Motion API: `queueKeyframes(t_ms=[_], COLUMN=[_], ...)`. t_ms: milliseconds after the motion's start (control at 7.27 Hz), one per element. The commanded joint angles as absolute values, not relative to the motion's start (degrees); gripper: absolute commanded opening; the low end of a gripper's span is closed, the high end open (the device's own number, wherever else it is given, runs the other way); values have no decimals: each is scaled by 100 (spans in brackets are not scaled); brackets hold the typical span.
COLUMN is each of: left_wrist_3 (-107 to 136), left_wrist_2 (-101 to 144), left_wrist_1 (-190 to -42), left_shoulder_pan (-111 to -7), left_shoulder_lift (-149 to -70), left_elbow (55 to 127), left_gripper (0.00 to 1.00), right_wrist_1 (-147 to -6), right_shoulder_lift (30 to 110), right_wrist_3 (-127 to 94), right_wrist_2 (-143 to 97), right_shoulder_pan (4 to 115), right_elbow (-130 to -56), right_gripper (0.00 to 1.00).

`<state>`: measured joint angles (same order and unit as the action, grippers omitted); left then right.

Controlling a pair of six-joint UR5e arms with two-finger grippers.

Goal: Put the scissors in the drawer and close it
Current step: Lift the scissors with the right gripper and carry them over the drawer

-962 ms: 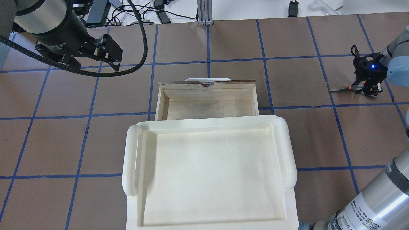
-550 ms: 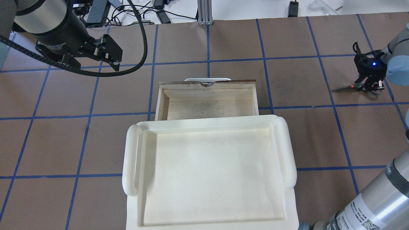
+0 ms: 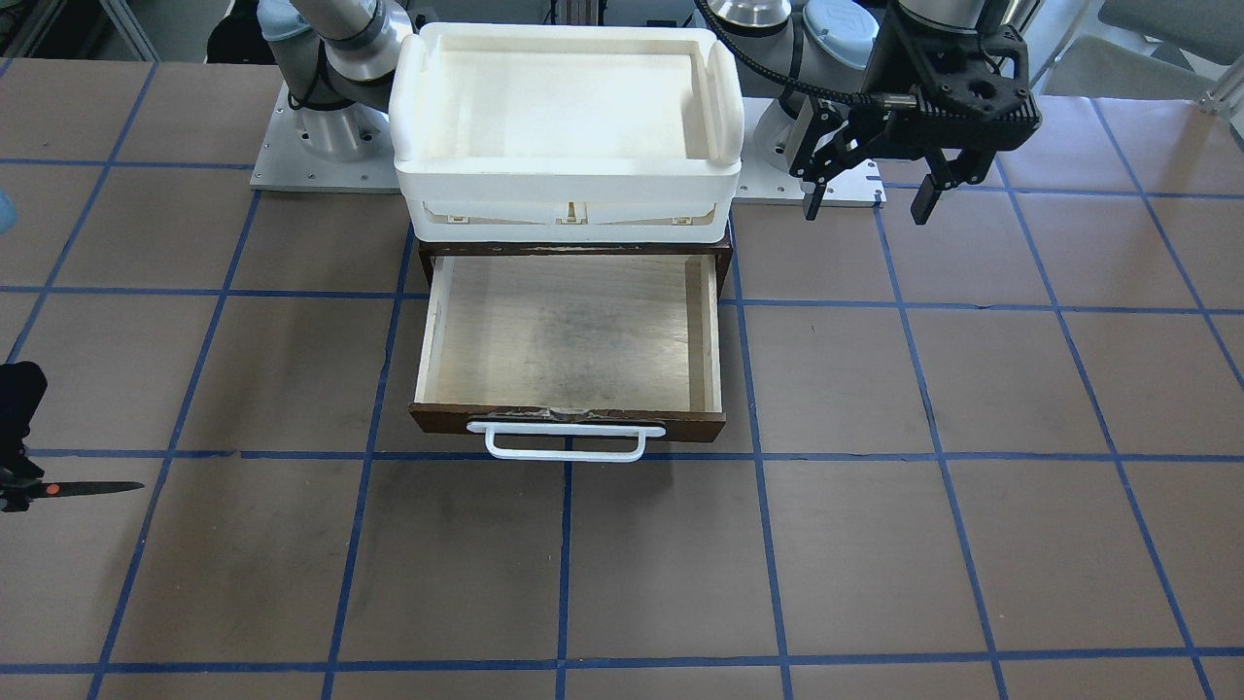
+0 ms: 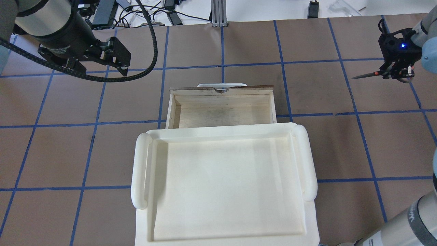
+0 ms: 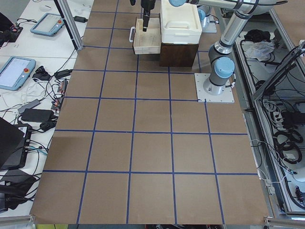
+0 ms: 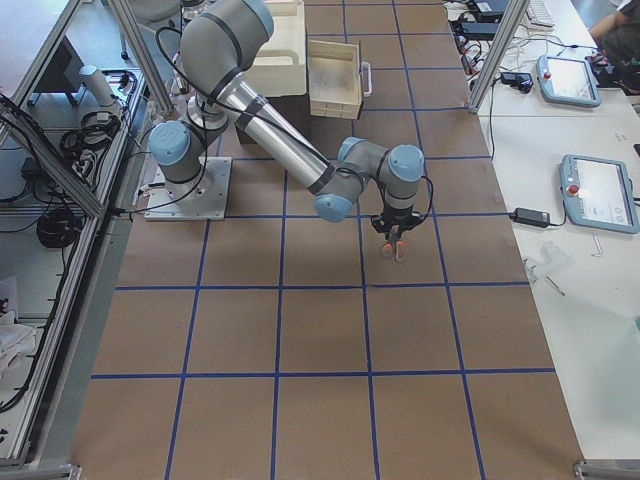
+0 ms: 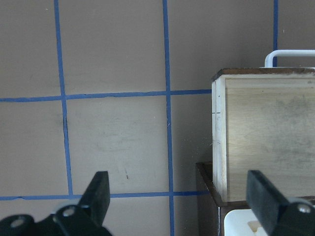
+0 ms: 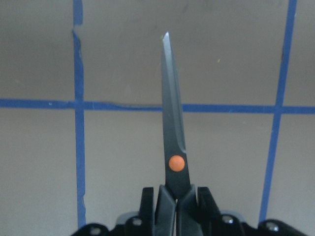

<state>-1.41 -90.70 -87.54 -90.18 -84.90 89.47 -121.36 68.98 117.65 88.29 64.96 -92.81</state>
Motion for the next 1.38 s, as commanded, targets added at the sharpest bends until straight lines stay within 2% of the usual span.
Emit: queueKeyframes(t_ms=[0,275,688,1100,1238], left_wrist_3=[-141,-141,-141,-141,-141], left_wrist_2=[-9070,-9070,-9070,-9079,-9079], left_wrist_1=[-8754,-8754,-8754,-8754,-8754], left_shoulder_pan=[-9018,-9018,-9018,-9018,-9018], left_shoulder_lift=[-8490,-8490,-8490,-8490,-8482], left_elbow=[8947,8947,8947,8947,8947], left_gripper=[100,100,100,100,100], right_wrist_1=[-11569,-11242,-11233,-11311,-11442], right_shoulder_lift=[7626,7979,8059,7998,7981], right_wrist_3=[10754,9428,7687,6961,6917], right_wrist_2=[8816,8798,8860,9078,8983], right_shoulder_pan=[7326,8169,9777,11053,11083], right_elbow=[-9290,-9308,-9334,-9552,-9641], right_gripper=[0,0,0,0,0])
